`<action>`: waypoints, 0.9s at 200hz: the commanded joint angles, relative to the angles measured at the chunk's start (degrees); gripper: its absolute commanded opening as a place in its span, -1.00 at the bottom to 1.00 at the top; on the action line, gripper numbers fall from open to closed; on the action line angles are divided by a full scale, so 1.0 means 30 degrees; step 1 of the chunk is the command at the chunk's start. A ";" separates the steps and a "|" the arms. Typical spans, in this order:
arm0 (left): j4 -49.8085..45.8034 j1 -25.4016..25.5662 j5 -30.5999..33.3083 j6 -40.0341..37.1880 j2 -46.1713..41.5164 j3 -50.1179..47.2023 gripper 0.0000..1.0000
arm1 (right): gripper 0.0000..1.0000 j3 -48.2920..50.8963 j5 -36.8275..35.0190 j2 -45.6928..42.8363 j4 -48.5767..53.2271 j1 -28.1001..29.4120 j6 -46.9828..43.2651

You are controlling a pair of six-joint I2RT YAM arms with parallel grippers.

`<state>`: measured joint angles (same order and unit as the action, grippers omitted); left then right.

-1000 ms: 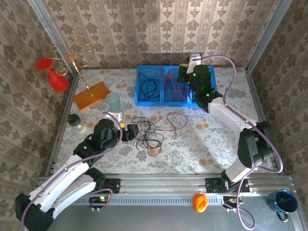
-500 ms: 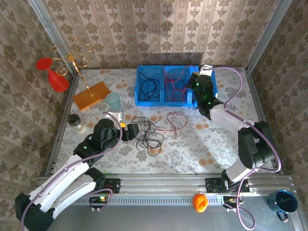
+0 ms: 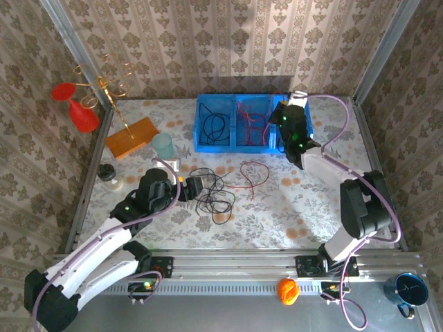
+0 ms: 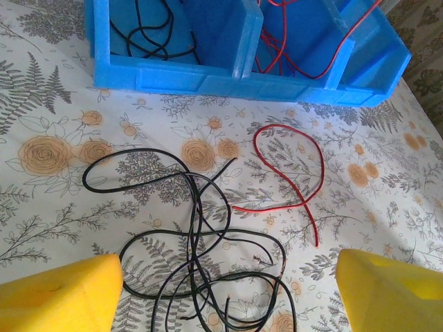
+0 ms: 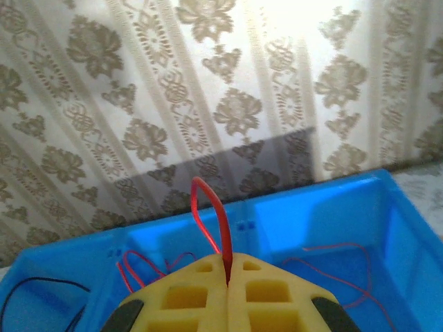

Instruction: Untangle the cables

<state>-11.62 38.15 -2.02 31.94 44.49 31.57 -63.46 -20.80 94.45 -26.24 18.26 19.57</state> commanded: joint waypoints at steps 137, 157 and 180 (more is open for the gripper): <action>0.0932 -0.0149 -0.0600 -0.0247 0.1188 0.0258 0.67 | 0.01 -0.6970 0.1569 0.5487 0.6023 0.0549 -0.3565; 0.1333 -0.0149 -0.0857 -0.0144 0.1415 0.0156 0.69 | 0.10 -0.6380 0.1597 0.3710 0.6487 0.0705 -0.3628; 0.1729 -0.0149 -0.1123 -0.0149 0.1755 0.0206 0.71 | 0.18 -0.5960 0.1673 0.1759 0.7311 0.0920 -0.3595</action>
<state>-9.04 38.15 -3.62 31.90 48.93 31.57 -81.67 -14.76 107.59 -6.37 20.12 9.26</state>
